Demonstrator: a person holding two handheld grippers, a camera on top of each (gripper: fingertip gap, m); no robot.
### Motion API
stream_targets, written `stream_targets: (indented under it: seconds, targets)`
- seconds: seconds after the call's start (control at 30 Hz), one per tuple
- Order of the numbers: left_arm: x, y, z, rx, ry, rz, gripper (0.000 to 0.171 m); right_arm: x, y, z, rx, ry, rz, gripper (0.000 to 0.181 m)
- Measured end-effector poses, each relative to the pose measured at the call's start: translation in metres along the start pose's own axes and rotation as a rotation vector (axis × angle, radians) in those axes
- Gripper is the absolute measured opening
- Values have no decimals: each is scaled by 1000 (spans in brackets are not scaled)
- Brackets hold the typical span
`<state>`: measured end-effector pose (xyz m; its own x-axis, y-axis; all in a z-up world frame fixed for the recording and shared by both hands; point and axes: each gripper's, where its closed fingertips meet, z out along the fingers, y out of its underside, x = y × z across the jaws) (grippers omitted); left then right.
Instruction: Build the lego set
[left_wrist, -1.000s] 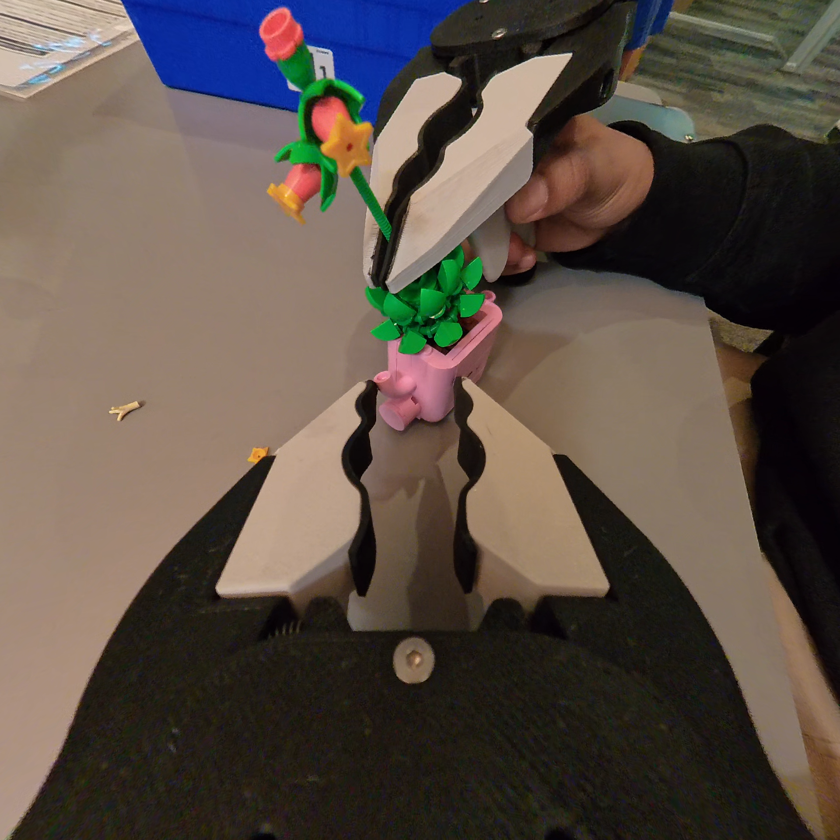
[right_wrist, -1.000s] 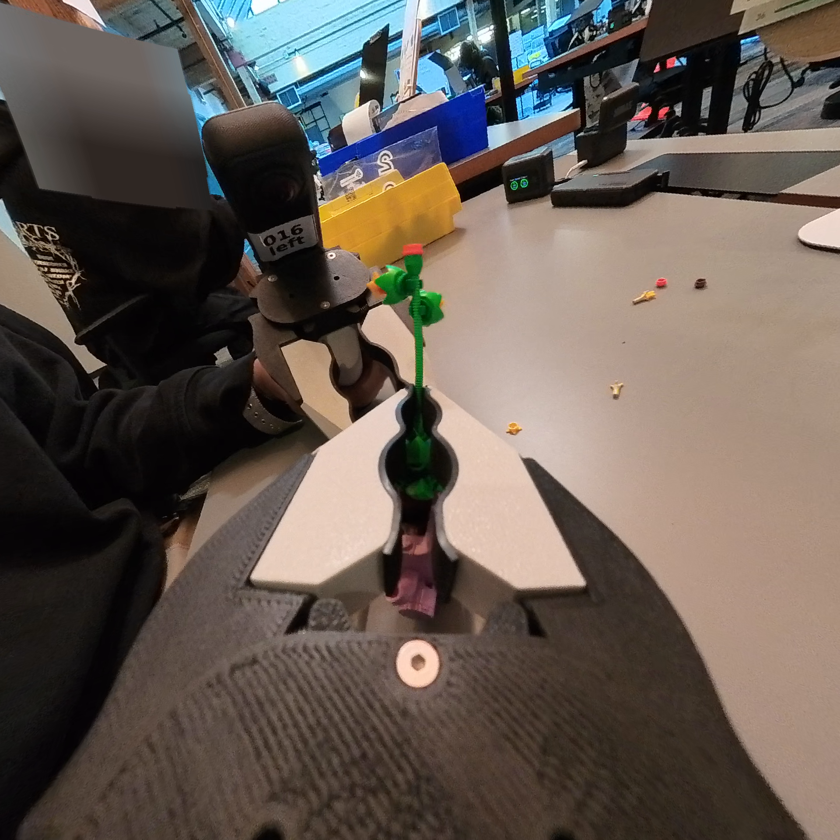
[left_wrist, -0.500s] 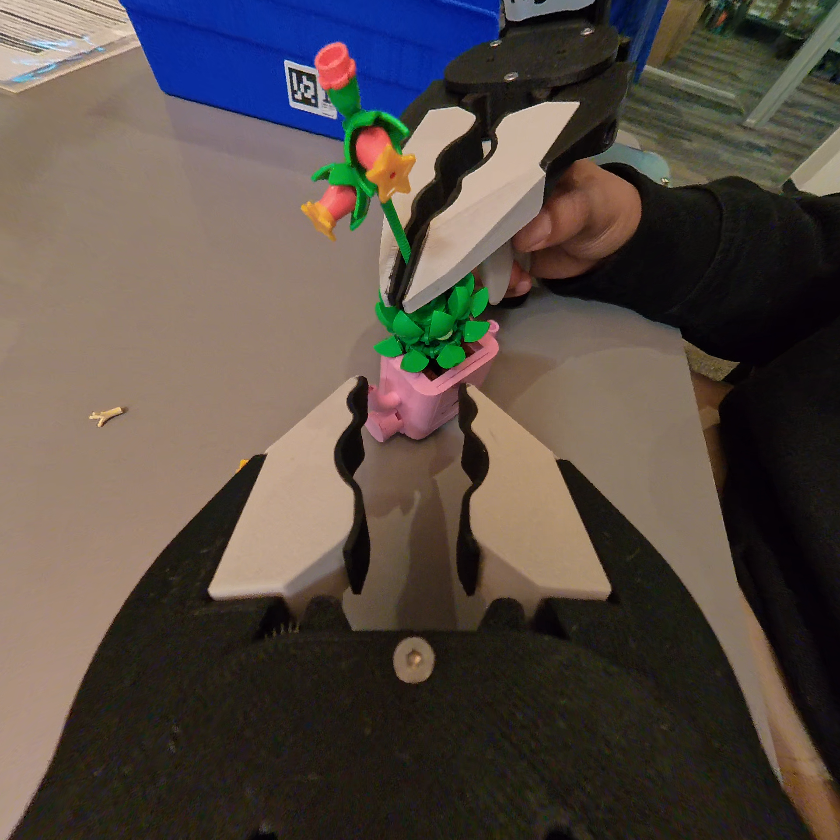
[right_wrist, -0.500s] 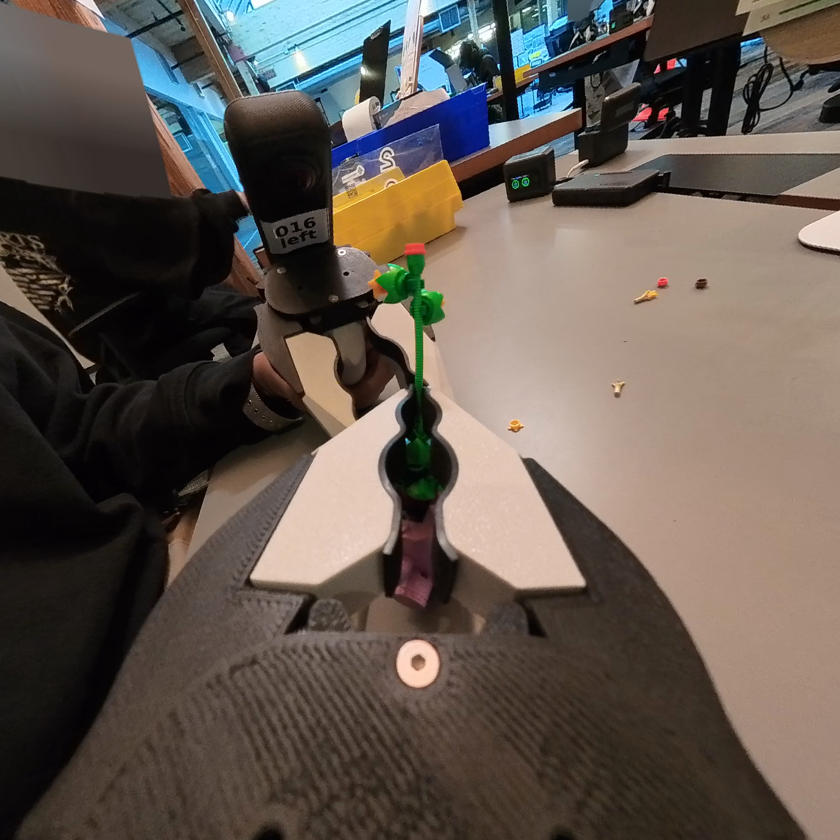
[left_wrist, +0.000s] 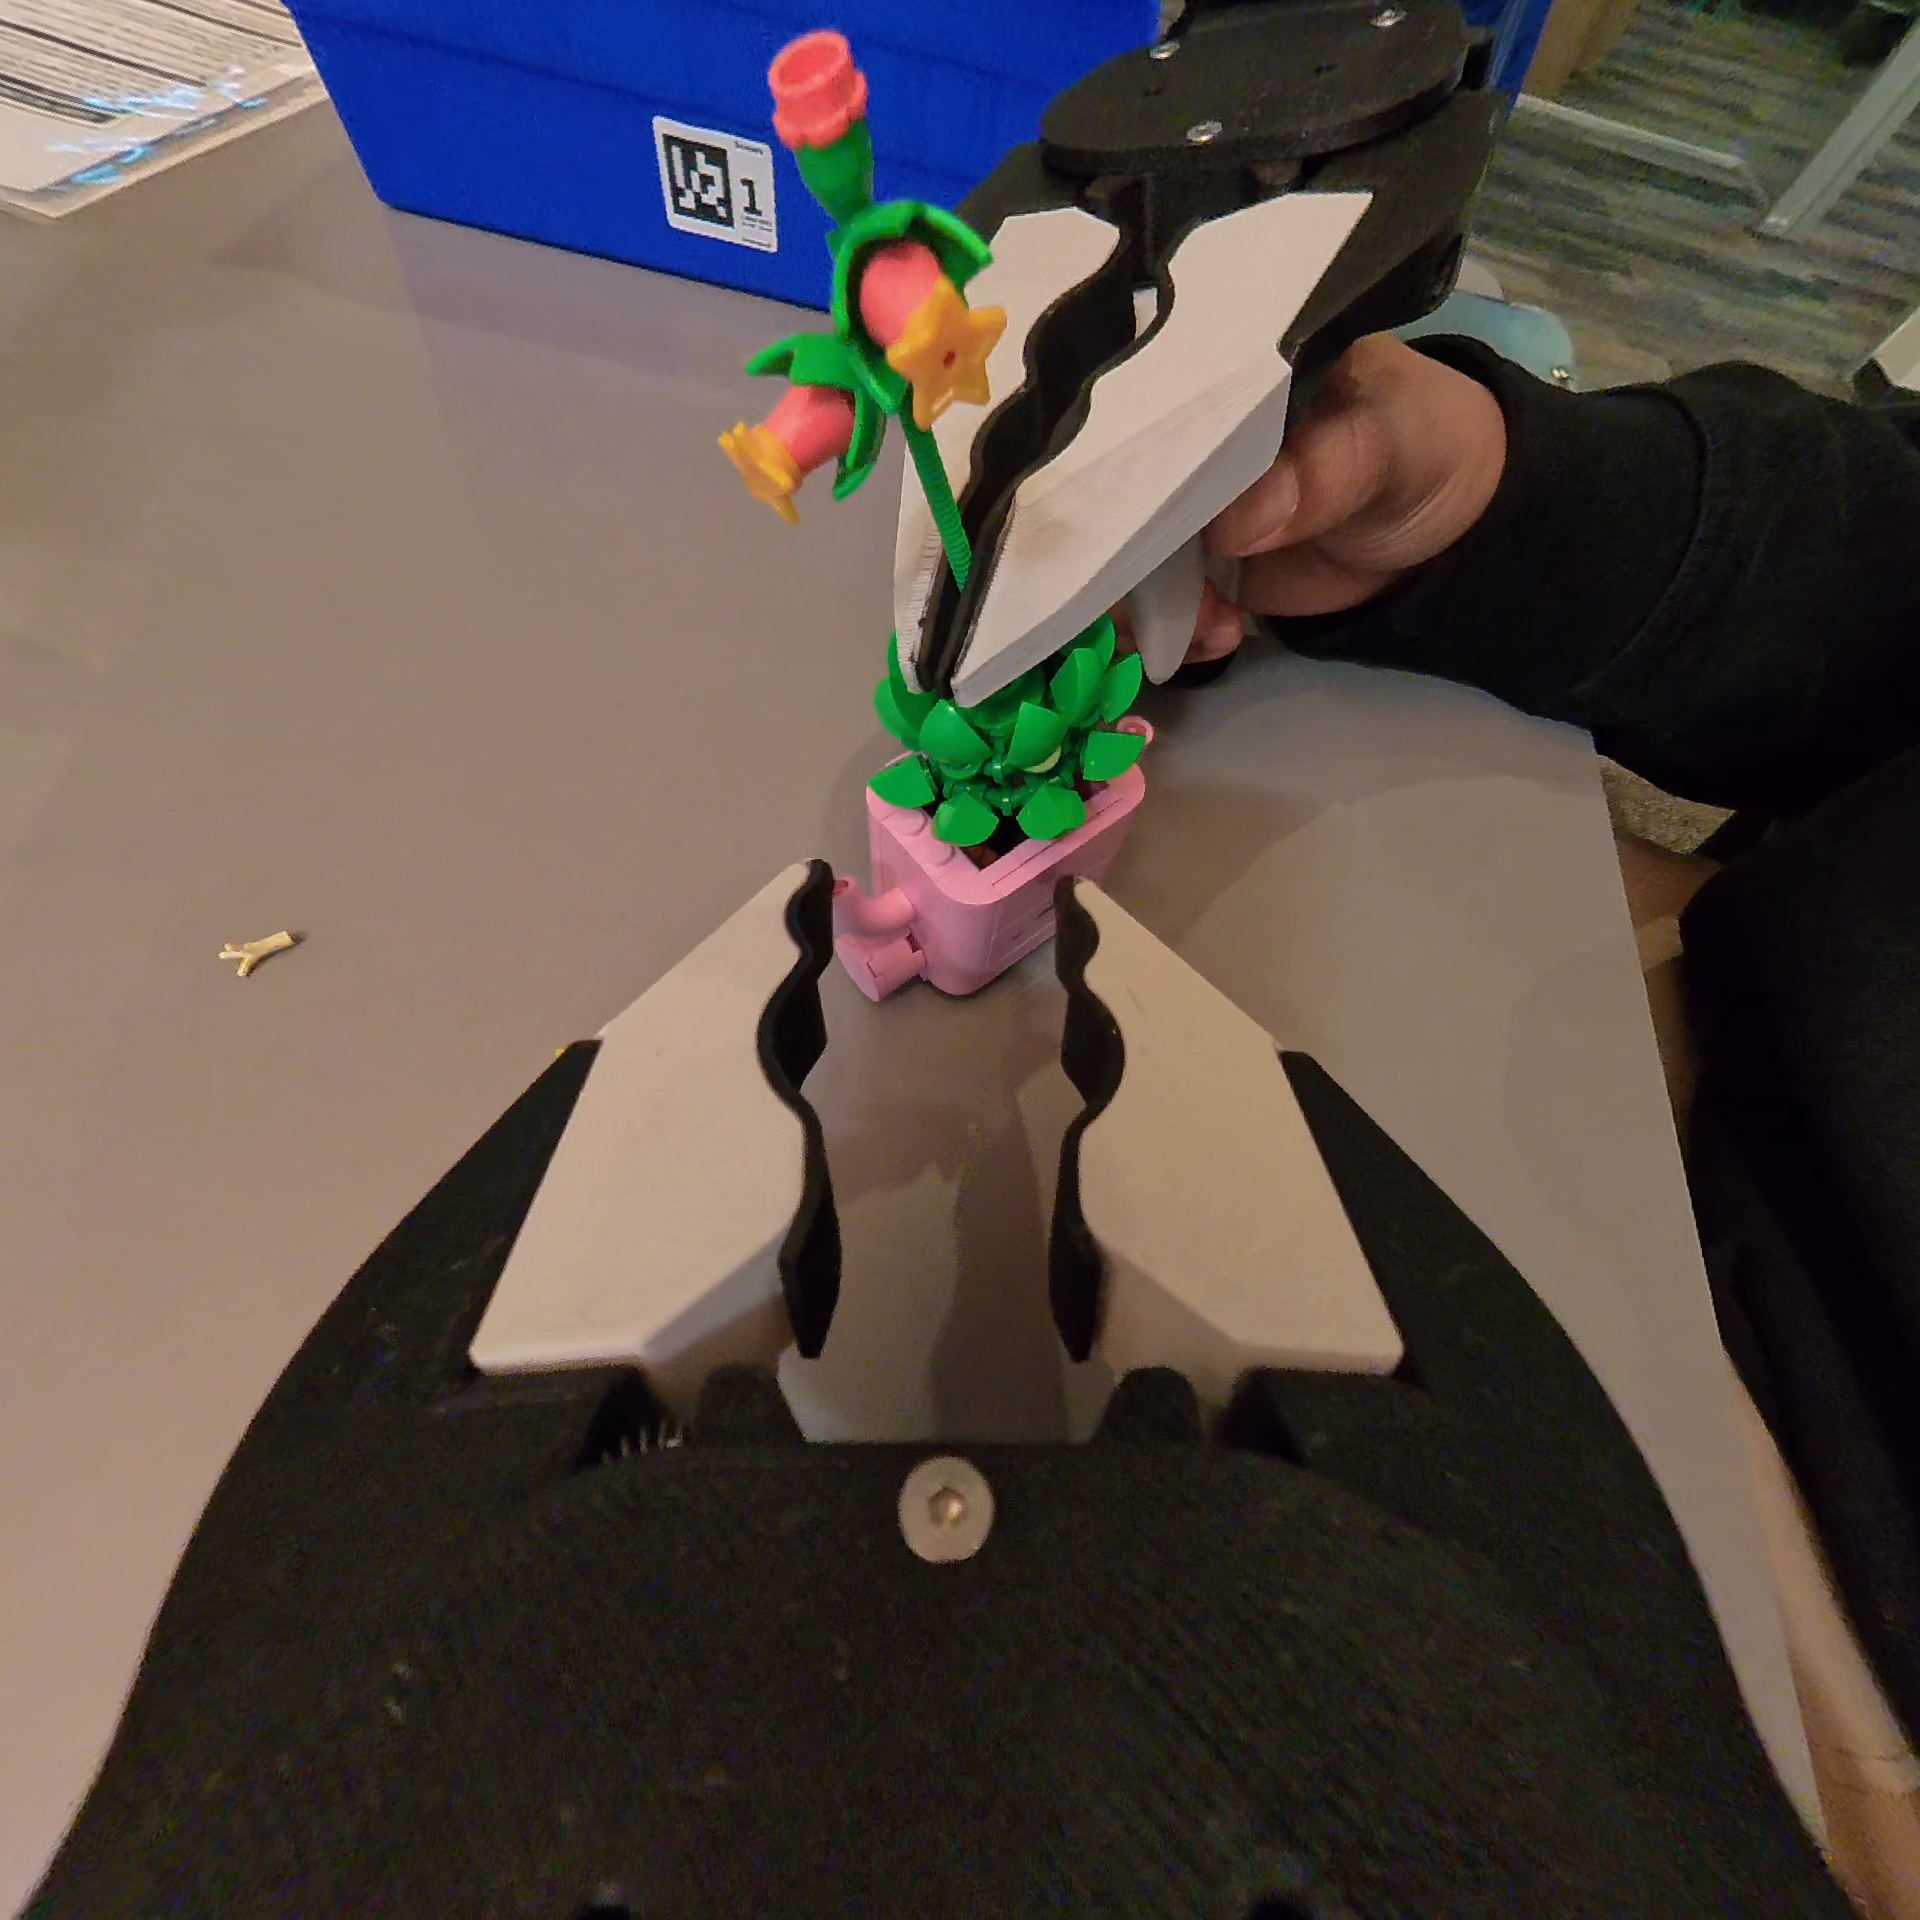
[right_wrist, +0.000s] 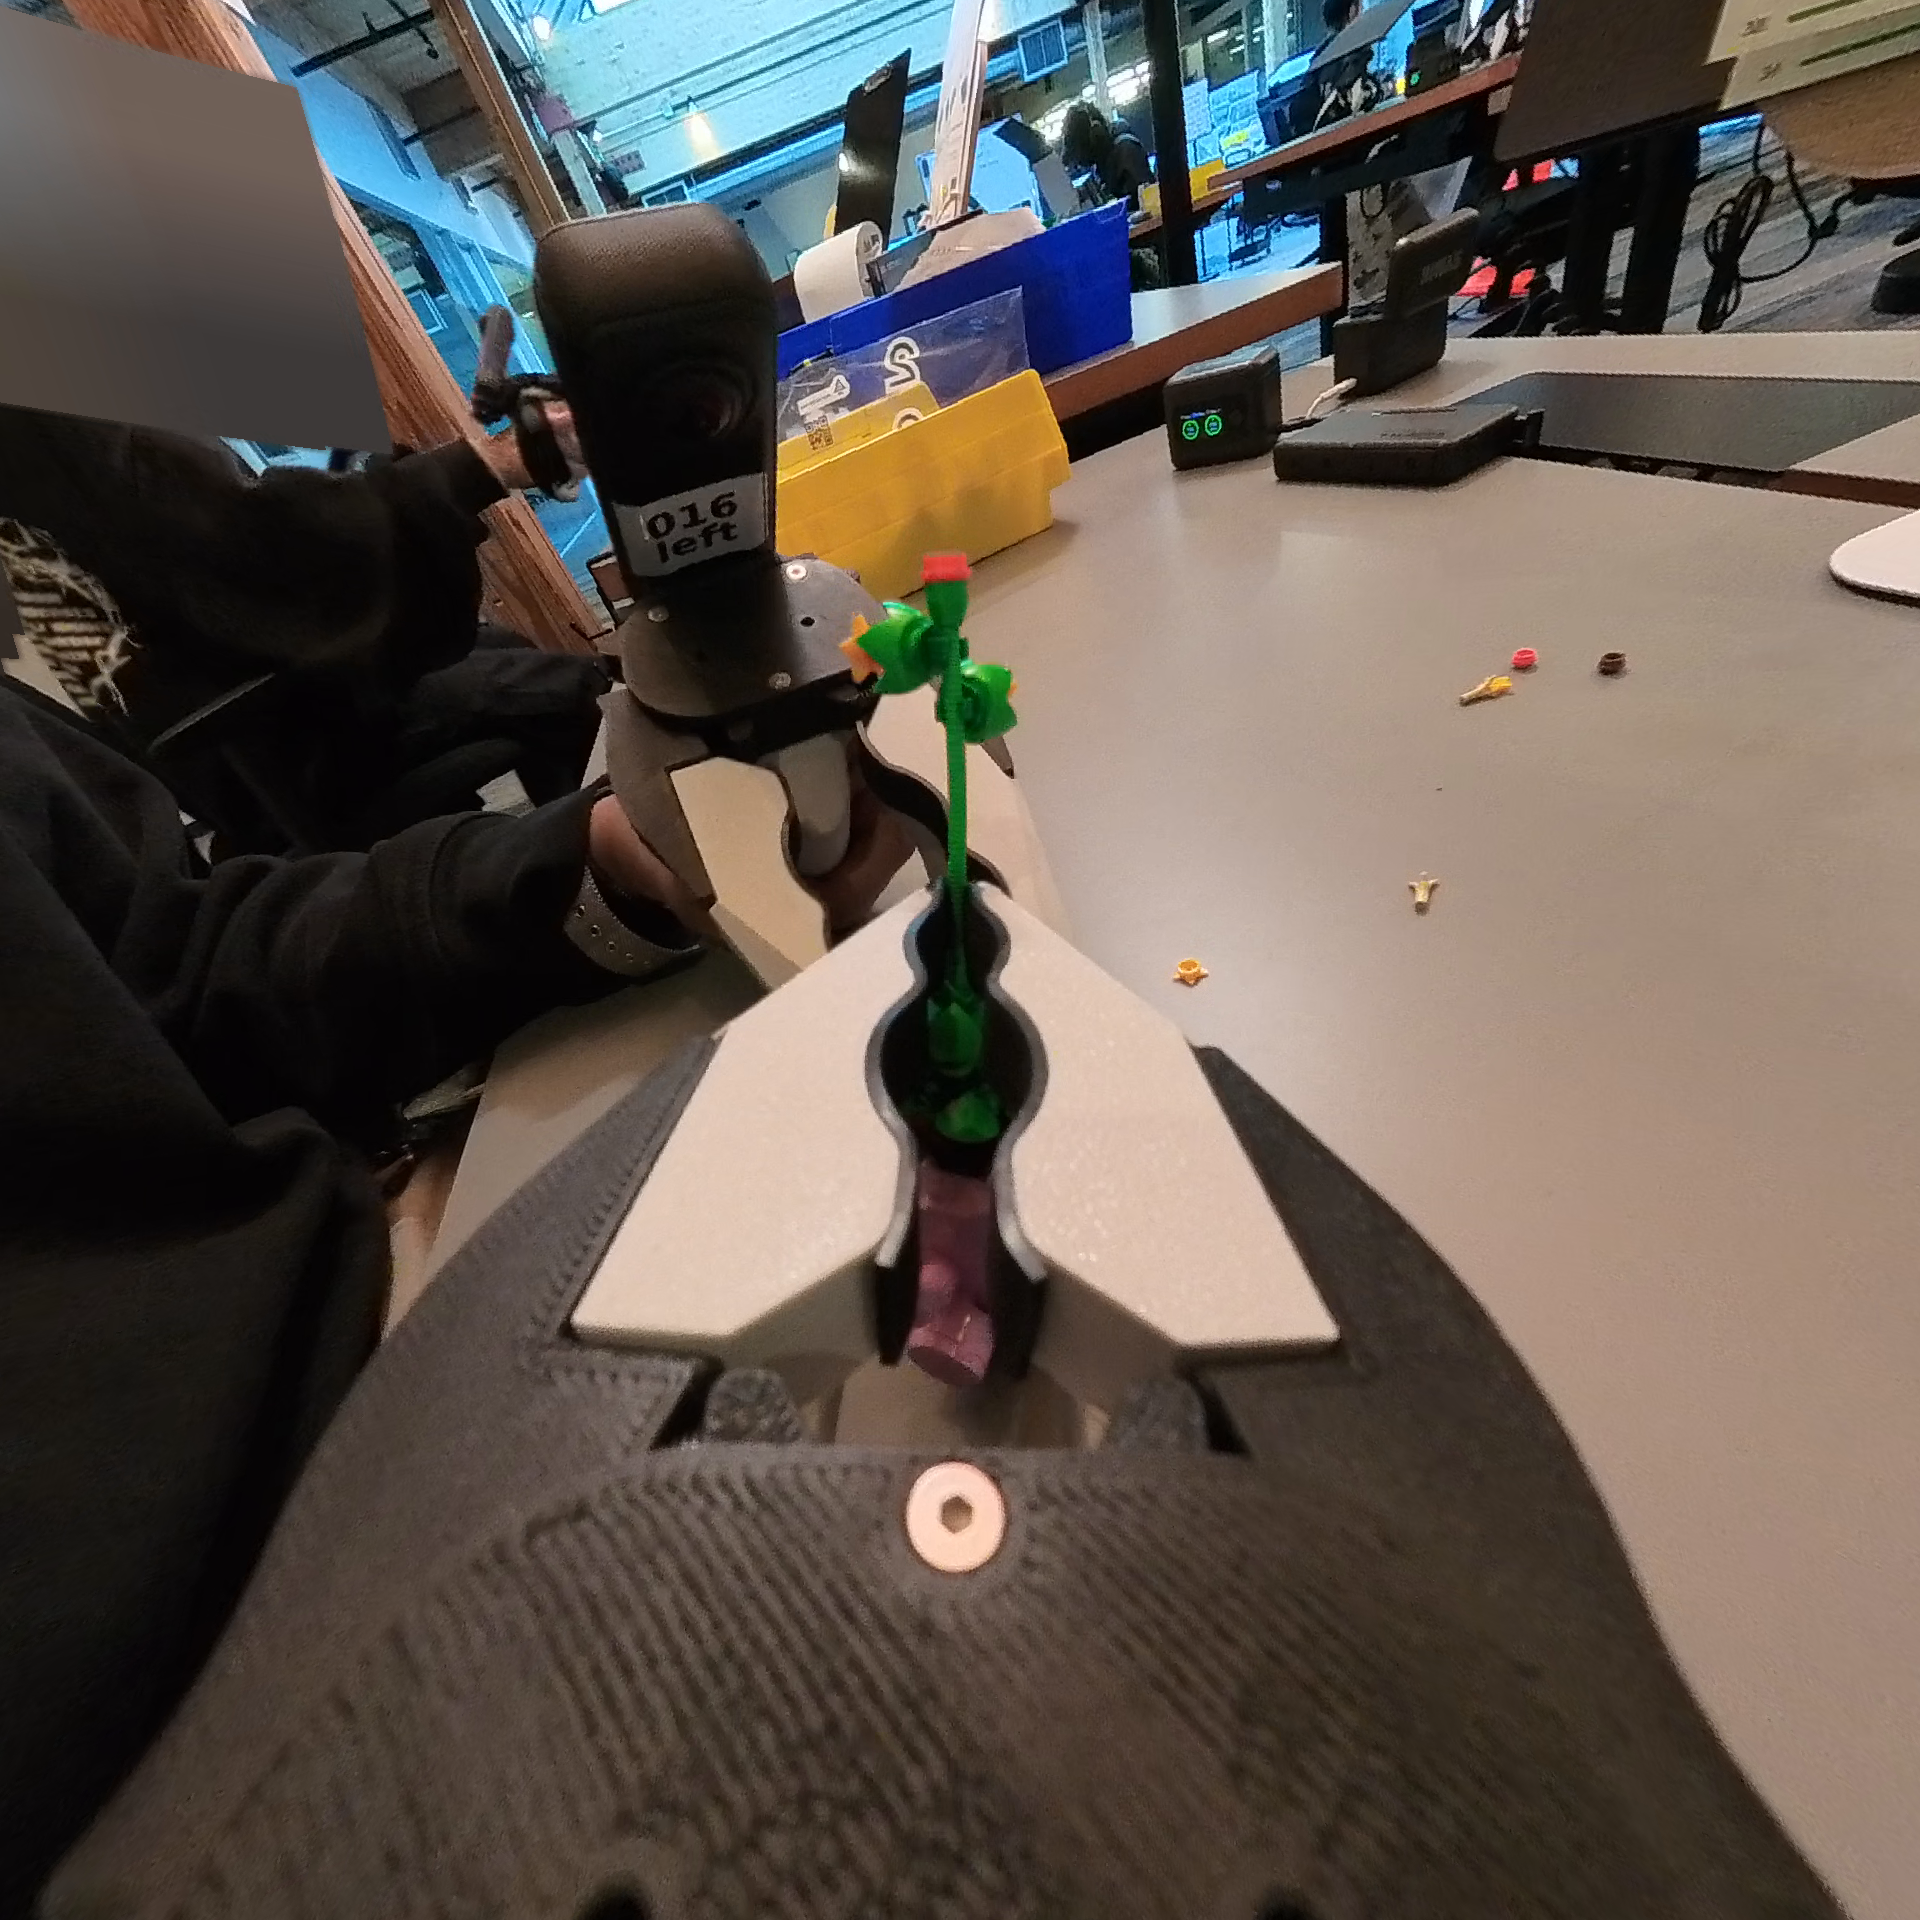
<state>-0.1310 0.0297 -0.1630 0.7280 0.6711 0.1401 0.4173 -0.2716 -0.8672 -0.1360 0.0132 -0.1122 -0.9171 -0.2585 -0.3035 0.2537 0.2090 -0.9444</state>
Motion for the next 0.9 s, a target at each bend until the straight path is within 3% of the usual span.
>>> stream_targets:
  seconds: [0.27,0.5,0.9]
  targets:
    - [11,-6,-9,62,95,-19,37,-2,3,-7,-7,35,-25,0]
    - [7,-3,-2,28,38,-1,46,-3,4,-10,-2,46,-40,0]
    - [8,-3,4,8,5,45,34,-1,3,-11,3,50,-23,0]
